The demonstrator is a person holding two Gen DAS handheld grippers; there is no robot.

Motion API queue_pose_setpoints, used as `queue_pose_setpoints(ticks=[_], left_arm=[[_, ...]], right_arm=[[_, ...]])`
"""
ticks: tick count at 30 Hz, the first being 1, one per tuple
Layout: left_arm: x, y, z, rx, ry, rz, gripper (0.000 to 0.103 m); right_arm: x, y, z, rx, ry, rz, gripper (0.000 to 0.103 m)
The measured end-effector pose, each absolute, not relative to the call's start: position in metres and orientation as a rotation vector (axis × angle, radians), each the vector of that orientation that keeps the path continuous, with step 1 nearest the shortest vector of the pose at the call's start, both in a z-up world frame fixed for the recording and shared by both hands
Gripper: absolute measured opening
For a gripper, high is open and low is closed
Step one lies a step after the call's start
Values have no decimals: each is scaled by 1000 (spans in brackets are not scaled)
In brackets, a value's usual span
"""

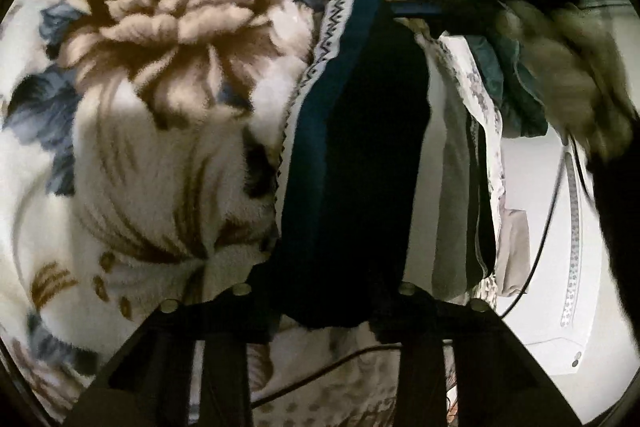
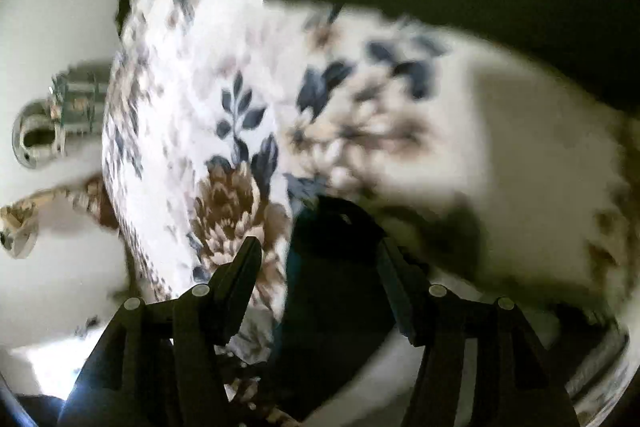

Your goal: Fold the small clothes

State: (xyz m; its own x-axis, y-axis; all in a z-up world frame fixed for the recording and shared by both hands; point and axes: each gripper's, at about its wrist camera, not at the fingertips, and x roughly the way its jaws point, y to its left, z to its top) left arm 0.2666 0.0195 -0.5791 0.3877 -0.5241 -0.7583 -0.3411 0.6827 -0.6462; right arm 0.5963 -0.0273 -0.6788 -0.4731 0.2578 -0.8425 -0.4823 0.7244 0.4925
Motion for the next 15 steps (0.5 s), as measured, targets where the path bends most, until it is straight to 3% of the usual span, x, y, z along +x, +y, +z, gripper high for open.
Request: queue_pose_setpoints(ticks=[1, 3, 7, 12, 14, 15], left_arm=[[267, 18, -578, -861, 1206, -137, 21], [263, 18, -577, -855, 1193, -144, 17], [257, 12, -574, -845, 1170, -160, 14], [257, 19, -575, -906, 1217, -160, 18], [258, 29, -572, -951, 1235, -138, 23], [262, 36, -567, -965, 1232, -125, 27]], right_arm=[[596, -19, -687, -224, 1893, 869, 52], [594, -23, -686, -290, 1878, 845, 16], [621, -31, -686, -139, 1900, 728, 9], [613, -25, -689, -171, 1885, 787, 11], [619, -42, -679, -87, 1873, 802, 21], [623, -59, -668, -19, 1855, 802, 37]])
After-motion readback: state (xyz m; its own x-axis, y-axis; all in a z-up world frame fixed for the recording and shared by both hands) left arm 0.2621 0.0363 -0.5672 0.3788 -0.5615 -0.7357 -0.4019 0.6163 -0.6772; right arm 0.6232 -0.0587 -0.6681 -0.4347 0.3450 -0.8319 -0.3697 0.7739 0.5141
